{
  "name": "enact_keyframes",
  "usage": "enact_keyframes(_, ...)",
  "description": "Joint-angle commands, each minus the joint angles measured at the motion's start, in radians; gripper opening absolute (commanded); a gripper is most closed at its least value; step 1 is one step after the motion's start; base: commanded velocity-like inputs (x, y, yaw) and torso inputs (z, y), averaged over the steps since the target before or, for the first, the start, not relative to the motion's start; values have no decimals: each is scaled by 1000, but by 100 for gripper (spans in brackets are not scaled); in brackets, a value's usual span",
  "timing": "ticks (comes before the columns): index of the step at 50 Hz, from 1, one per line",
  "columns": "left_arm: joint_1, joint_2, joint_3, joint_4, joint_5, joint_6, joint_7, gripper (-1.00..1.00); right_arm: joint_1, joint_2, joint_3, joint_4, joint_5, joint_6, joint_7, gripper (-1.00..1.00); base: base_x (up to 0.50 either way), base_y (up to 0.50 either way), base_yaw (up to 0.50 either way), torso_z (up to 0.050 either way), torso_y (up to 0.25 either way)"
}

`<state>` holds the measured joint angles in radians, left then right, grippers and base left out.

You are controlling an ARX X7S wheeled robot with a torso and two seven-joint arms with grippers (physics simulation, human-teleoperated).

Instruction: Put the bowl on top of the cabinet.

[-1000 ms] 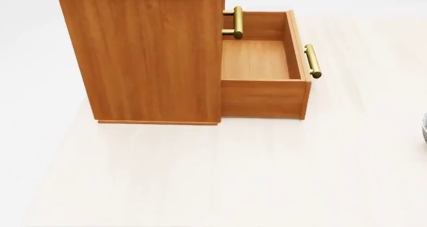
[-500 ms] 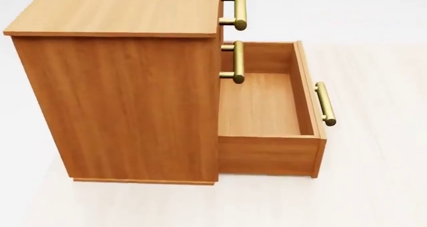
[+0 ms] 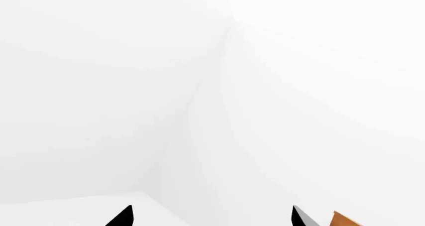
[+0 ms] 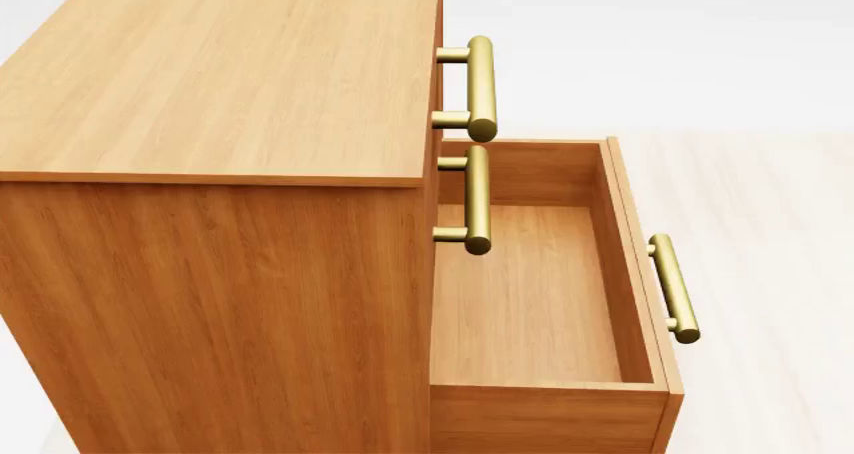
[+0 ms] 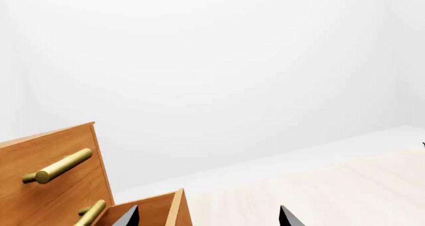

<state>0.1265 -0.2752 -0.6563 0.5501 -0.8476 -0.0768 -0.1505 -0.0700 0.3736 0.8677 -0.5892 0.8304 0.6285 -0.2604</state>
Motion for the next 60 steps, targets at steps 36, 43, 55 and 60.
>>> enact_keyframes(36,13,-8,14,13,4,4,-12,100,-2,666,-81,263,146,508,-59,100,166,0,0,0,0)
enact_keyframes(43,11,-9,18,12,5,3,-16,100,-18,755,-129,306,133,545,-80,100,0,0,0,0,0)
enact_keyframes(55,10,-12,20,2,6,8,-13,100,-40,813,-116,354,109,576,-98,100,0,0,0,0,0)
enact_keyframes(60,11,-13,21,2,4,7,-15,100,-38,819,-106,376,110,596,-91,100,0,0,0,0,0)
